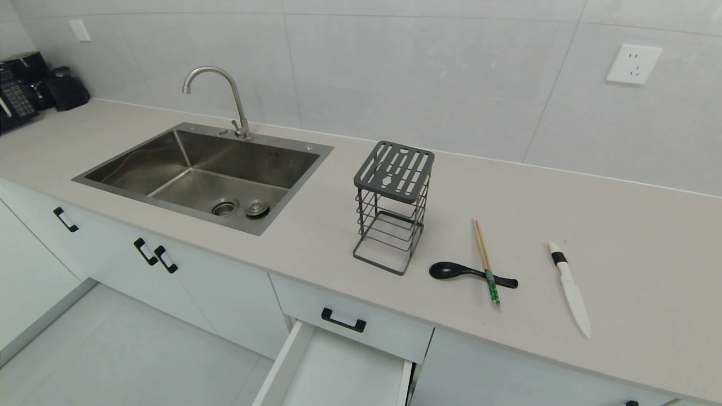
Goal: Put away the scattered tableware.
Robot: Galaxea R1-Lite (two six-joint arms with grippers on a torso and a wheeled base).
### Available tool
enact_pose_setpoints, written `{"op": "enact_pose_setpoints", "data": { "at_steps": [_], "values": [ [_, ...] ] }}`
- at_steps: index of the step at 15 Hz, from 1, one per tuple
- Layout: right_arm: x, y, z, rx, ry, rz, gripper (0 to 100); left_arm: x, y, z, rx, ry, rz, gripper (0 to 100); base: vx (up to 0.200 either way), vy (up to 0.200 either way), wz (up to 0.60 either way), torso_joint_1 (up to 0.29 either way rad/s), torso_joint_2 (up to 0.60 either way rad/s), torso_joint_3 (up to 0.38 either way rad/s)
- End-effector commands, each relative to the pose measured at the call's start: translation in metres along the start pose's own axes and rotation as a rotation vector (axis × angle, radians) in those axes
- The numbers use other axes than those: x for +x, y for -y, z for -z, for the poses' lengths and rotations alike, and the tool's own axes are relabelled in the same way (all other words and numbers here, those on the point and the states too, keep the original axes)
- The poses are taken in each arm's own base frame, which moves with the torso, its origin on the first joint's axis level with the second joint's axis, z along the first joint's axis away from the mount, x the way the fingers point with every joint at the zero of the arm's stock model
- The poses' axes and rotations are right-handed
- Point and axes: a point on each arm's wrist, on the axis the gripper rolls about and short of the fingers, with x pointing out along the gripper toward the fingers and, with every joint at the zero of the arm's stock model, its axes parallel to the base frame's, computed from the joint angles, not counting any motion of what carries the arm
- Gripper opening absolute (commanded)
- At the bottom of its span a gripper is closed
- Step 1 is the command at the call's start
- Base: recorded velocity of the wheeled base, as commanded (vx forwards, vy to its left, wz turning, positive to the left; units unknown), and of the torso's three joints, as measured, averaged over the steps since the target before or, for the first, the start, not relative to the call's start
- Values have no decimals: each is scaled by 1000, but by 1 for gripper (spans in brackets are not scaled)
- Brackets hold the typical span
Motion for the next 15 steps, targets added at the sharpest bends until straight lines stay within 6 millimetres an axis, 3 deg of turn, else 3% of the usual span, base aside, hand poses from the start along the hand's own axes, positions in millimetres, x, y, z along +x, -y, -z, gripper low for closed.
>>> {"op": "enact_pose_setpoints", "data": {
  "at_steps": [1, 5, 6, 7, 8, 10, 11, 13, 15],
  "values": [
    [0, 0, 0, 3, -1, 0, 100, 0, 0, 0, 1, -1, 2, 100, 0, 0, 0, 0, 0, 0],
    [0, -1, -5, -8, 47, -26, 100, 0, 0, 0, 3, -1, 1, 100, 0, 0, 0, 0, 0, 0],
    [-3, -1, -23, -30, 225, -37, 100, 0, 0, 0, 1, -1, 1, 100, 0, 0, 0, 0, 0, 0],
    [-3, -2, -36, -54, 252, -106, 100, 0, 0, 0, 1, -1, 1, 100, 0, 0, 0, 0, 0, 0],
    [-1, -4, -61, -60, 238, -203, 100, 0, 0, 0, 1, -1, 1, 100, 0, 0, 0, 0, 0, 0],
    [23, -5, -108, -45, 155, -348, 100, 0, 0, 0, 1, -1, 1, 100, 0, 0, 0, 0, 0, 0],
    [45, -8, -124, -38, 81, -422, 100, 0, 0, 0, 1, -1, 2, 100, 0, 0, 0, 0, 0, 0],
    [80, -20, -134, -35, -51, -536, 100, 0, 0, 0, 1, -1, 2, 100, 0, 0, 0, 0, 0, 0],
    [101, -30, -137, -40, -120, -589, 100, 0, 0, 0, 1, -1, 1, 100, 0, 0, 0, 0, 0, 0]
  ]
}}
